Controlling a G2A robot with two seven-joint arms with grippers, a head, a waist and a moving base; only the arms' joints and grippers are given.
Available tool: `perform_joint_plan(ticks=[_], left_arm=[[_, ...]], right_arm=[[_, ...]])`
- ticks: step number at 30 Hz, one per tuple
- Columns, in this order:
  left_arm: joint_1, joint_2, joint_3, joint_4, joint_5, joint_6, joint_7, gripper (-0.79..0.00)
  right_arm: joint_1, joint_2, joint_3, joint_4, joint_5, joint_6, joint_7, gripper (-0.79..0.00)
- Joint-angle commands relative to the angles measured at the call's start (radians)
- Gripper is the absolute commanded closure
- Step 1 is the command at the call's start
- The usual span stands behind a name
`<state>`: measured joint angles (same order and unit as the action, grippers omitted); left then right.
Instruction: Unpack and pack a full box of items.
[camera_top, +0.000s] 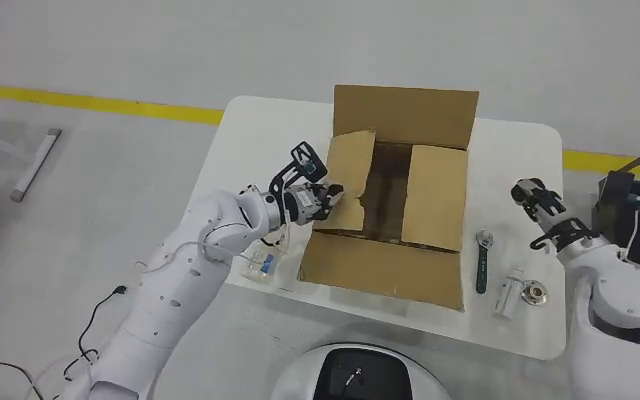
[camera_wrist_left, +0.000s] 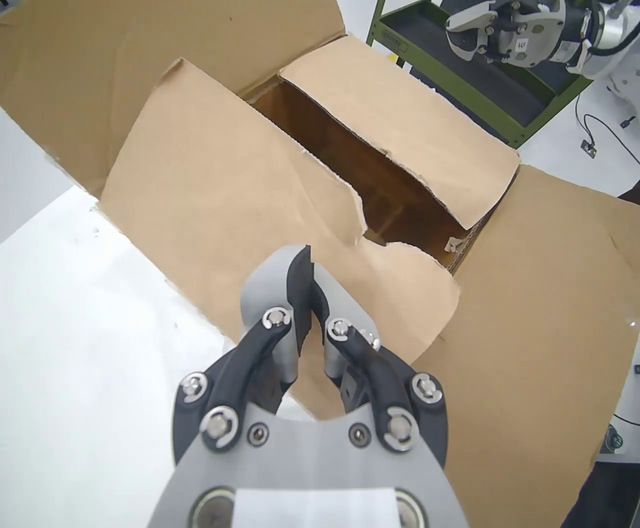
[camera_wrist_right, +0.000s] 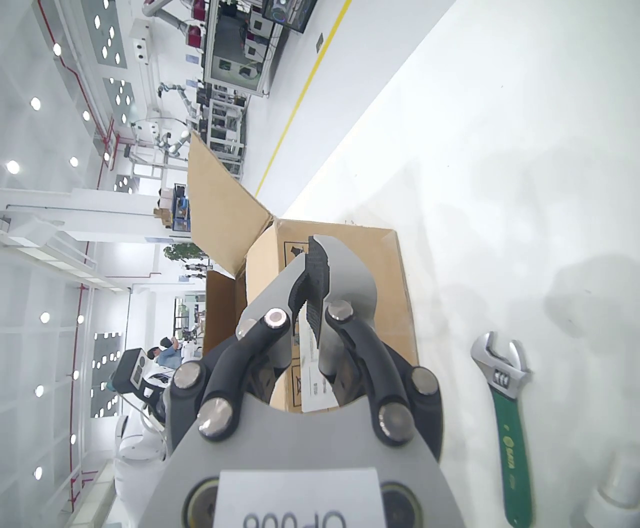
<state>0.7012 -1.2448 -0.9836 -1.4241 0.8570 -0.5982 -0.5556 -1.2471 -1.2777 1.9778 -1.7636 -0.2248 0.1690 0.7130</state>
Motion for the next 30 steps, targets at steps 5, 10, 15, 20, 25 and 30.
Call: perform_joint_plan(ticks=[5,10,15,20,25,30], left_arm=[[-0.004,-0.004,0.016,0.027,0.004,0.005,0.006,0.000],[-0.003,-0.004,0.013,0.034,0.001,0.026,-0.001,0.000],[-0.005,-0.002,0.002,0.042,0.005,0.042,-0.006,0.000],[-0.001,0.000,-0.005,0.042,0.004,0.046,-0.009,0.000],[0.002,0.000,-0.006,0.040,-0.001,0.045,-0.016,0.000],[0.000,-0.001,0.000,0.038,-0.009,0.042,-0.023,0.000]], right_arm=[[0.164,0.015,-0.082,0.119,-0.076,0.048,-0.026,0.000],[0.311,0.023,-0.160,0.245,-0.124,0.062,-0.046,0.000],[0.434,0.028,-0.216,0.374,-0.130,0.045,-0.056,0.000],[0.526,0.031,-0.265,0.489,-0.137,0.034,-0.062,0.000],[0.598,0.032,-0.309,0.615,-0.141,0.027,-0.066,0.000],[0.660,0.032,-0.345,0.727,-0.113,-0.002,-0.031,0.000]])
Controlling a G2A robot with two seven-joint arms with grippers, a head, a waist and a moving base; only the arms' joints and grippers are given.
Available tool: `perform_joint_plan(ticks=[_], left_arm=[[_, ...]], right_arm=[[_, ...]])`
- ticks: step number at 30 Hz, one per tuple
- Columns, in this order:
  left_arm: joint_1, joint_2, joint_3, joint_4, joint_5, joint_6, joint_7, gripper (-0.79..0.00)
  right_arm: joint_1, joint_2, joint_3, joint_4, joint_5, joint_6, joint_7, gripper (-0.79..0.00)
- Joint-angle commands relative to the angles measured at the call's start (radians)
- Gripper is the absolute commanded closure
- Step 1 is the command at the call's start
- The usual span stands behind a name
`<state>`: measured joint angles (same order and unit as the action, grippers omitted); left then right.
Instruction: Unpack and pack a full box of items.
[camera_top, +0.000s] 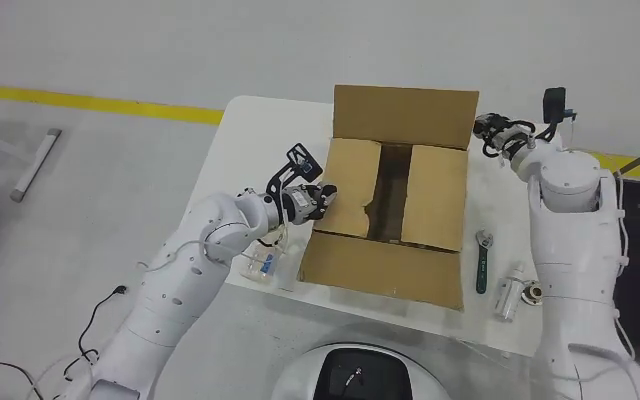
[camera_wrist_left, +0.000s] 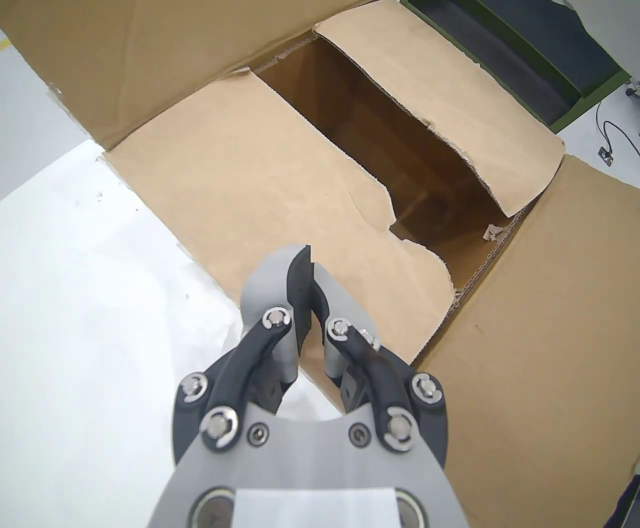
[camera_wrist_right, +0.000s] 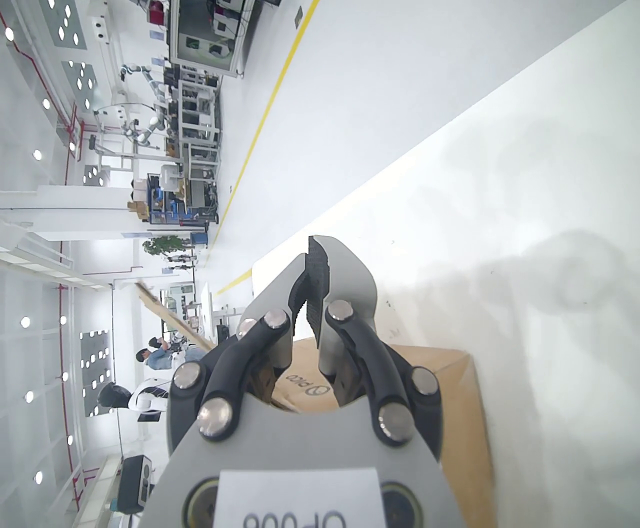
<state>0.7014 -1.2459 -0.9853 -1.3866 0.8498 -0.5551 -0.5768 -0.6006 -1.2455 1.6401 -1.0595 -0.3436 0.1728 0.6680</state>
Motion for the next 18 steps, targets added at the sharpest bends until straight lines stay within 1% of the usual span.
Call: perform_joint_plan(ticks=[1,5,7,10,13,16,18], left_arm=[[0.000,0.000,0.003,0.003,-0.003,-0.003,-0.004,0.000],[-0.004,-0.001,0.005,0.011,-0.004,-0.003,-0.007,0.000],[-0.008,-0.002,0.006,0.018,-0.005,0.000,-0.007,0.000],[-0.014,-0.003,0.009,0.025,-0.006,0.000,-0.005,0.000],[-0.019,-0.005,0.012,0.033,-0.005,0.002,-0.003,0.000],[-0.023,-0.006,0.014,0.042,-0.005,0.002,0.000,0.000],[-0.026,-0.007,0.015,0.043,-0.006,0.002,0.001,-0.046]], right_arm=[[0.024,0.001,-0.016,0.039,0.010,-0.018,0.035,0.000],[0.044,0.006,-0.020,0.061,0.048,-0.082,0.076,0.000],[0.036,0.009,-0.009,0.044,0.086,-0.122,0.099,0.000],[0.004,0.018,0.012,-0.007,0.130,-0.165,0.142,0.000],[-0.042,0.028,0.029,-0.082,0.143,-0.204,0.187,0.000],[-0.093,0.037,0.045,-0.148,0.160,-0.207,0.208,0.000],[-0.125,0.041,0.053,-0.193,0.175,-0.204,0.219,0.000]])
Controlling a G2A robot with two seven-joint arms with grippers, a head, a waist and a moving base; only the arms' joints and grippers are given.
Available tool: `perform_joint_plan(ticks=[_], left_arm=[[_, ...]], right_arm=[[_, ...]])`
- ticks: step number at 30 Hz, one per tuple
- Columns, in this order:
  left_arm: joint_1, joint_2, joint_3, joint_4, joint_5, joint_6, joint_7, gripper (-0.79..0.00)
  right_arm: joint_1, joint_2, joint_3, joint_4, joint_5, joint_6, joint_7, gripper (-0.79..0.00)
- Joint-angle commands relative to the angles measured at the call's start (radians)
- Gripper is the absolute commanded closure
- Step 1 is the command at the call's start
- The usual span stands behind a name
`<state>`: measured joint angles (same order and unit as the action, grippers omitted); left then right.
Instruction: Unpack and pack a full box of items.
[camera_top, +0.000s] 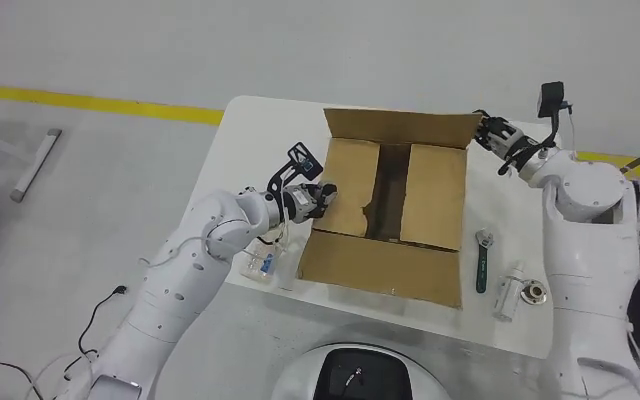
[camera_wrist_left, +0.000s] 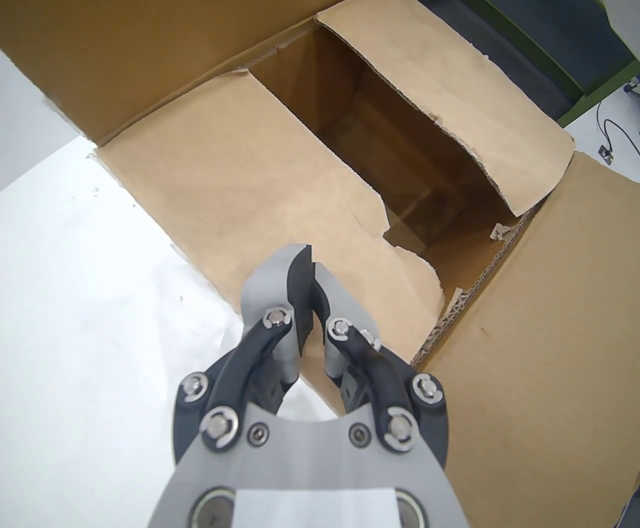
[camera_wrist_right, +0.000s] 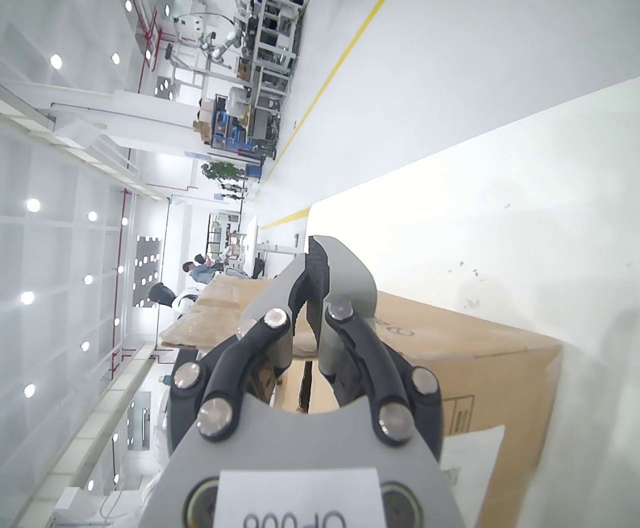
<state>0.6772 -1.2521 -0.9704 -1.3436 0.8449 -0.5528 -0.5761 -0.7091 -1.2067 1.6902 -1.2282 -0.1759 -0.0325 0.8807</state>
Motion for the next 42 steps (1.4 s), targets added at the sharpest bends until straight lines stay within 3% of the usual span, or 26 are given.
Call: perform_joint_plan(ticks=[1,2,5,8,10,11,12,15,19,20,22,23,25,30,33,34,35,36,42], left_arm=[[-0.002,0.000,0.000,0.001,-0.003,0.000,0.001,-0.108],[-0.003,0.000,-0.001,0.000,-0.004,0.000,0.000,-0.117],[-0.002,0.000,-0.005,-0.005,-0.011,-0.001,-0.005,-0.339],[0.003,0.002,-0.012,-0.012,-0.016,0.003,-0.009,-0.437],[0.007,0.003,-0.015,-0.016,-0.017,0.006,-0.011,-0.449],[0.008,0.004,-0.017,-0.018,-0.016,0.008,-0.011,-0.499],[0.009,0.004,-0.018,-0.020,-0.015,0.012,-0.013,-0.613],[0.011,0.005,-0.024,-0.031,-0.017,0.017,-0.015,-0.776],[0.016,0.009,-0.040,-0.053,-0.020,0.026,-0.028,-0.785],[0.019,0.011,-0.049,-0.062,-0.024,0.033,-0.031,-0.785],[0.027,0.016,-0.068,-0.091,-0.034,0.042,-0.047,-0.785],[0.032,0.019,-0.079,-0.114,-0.038,0.042,-0.059,-0.785],[0.046,0.027,-0.105,-0.158,-0.050,0.045,-0.093,-0.785],[0.084,0.045,-0.168,-0.264,-0.102,0.048,-0.177,-0.785],[0.106,0.054,-0.195,-0.307,-0.117,0.049,-0.203,-0.785],[0.113,0.056,-0.202,-0.319,-0.117,0.052,-0.207,-0.785],[0.121,0.058,-0.208,-0.331,-0.118,0.055,-0.209,-0.785],[0.128,0.060,-0.214,-0.340,-0.117,0.060,-0.211,-0.785],[0.176,0.073,-0.248,-0.398,-0.123,0.084,-0.246,-0.785]], right_arm=[[-0.031,0.005,0.004,-0.047,0.003,0.002,0.013,0.000],[-0.046,0.007,0.003,-0.069,-0.003,0.003,0.019,0.000],[-0.085,0.014,-0.005,-0.137,-0.039,-0.006,0.022,0.000],[-0.114,0.017,-0.007,-0.181,-0.028,0.009,0.009,0.000],[-0.125,0.020,-0.008,-0.201,-0.035,0.017,0.000,0.000],[-0.129,0.021,-0.006,-0.208,-0.025,0.022,-0.009,0.000],[-0.133,0.022,-0.006,-0.214,-0.018,0.025,-0.016,0.000],[-0.141,0.025,0.005,-0.229,0.006,0.032,-0.045,0.000],[-0.152,0.030,0.030,-0.247,0.038,0.035,-0.089,0.000],[-0.158,0.031,0.040,-0.257,0.057,0.033,-0.098,-0.062],[-0.177,0.037,0.058,-0.291,0.032,0.034,-0.103,-0.345],[-0.187,0.043,0.064,-0.330,-0.019,0.024,-0.102,-0.613],[-0.219,0.050,0.080,-0.398,-0.053,0.019,-0.096,-0.785],[-0.322,0.071,0.125,-0.614,-0.200,-0.063,-0.033,-0.785],[-0.387,0.078,0.170,-0.682,-0.157,-0.099,-0.001,-0.785],[-0.406,0.080,0.187,-0.698,-0.136,-0.109,0.011,-0.640],[-0.425,0.081,0.202,-0.712,-0.088,-0.122,0.024,-0.416],[-0.444,0.083,0.217,-0.724,-0.043,-0.141,0.046,-0.372],[-0.527,0.103,0.260,-0.819,0.009,-0.278,0.200,-0.280]])
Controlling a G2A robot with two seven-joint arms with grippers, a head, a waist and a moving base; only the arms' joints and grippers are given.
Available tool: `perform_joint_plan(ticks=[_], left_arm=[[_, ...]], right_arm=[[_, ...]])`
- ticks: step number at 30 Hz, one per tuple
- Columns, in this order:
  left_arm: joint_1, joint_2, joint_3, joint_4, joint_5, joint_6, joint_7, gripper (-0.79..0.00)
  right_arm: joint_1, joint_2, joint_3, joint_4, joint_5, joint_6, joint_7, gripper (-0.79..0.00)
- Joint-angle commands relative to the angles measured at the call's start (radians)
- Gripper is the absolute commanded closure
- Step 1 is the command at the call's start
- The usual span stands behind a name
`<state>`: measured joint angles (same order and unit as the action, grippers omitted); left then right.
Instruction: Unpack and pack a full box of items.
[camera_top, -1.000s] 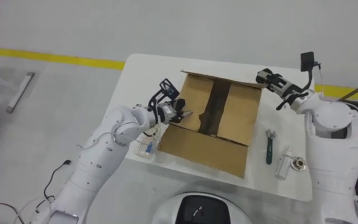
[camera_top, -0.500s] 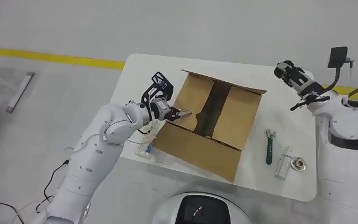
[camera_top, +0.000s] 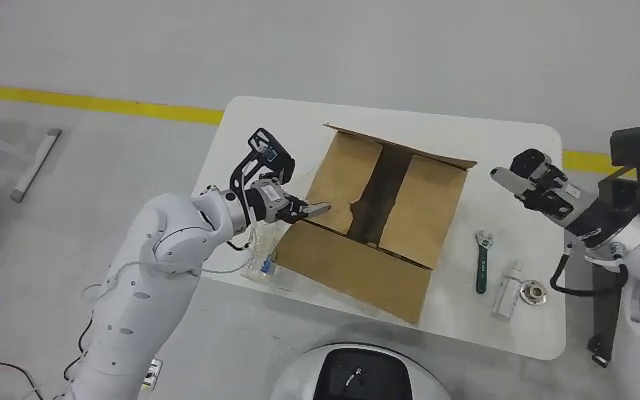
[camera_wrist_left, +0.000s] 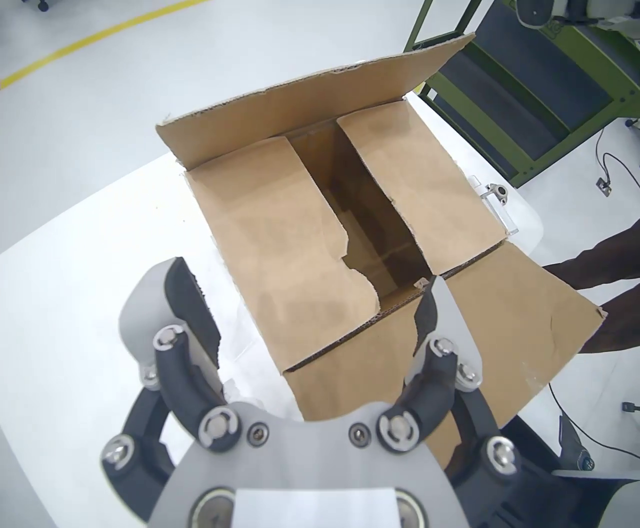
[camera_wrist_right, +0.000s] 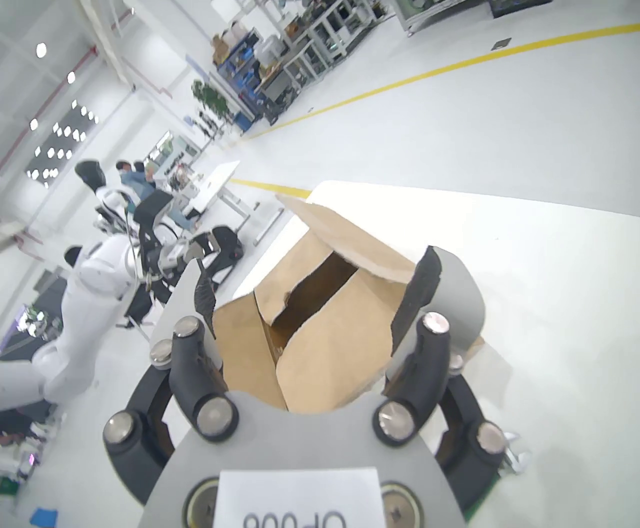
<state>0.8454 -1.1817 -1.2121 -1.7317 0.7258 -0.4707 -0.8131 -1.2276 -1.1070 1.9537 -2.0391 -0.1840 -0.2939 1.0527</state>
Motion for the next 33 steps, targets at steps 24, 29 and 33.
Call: perform_joint_plan(ticks=[24,29,33], left_arm=[[-0.015,0.012,0.022,-0.059,-0.040,0.151,-0.058,-0.785],[-0.046,0.007,0.049,-0.047,-0.058,0.160,-0.050,-0.785],[-0.046,0.007,0.049,-0.047,-0.058,0.160,-0.050,-0.785]], right_arm=[[0.266,-0.018,-0.484,0.249,-0.314,0.453,-0.307,0.000],[0.306,-0.030,-0.526,0.314,-0.273,0.593,-0.341,0.000],[0.339,-0.044,-0.532,0.380,-0.171,0.667,-0.415,0.000]])
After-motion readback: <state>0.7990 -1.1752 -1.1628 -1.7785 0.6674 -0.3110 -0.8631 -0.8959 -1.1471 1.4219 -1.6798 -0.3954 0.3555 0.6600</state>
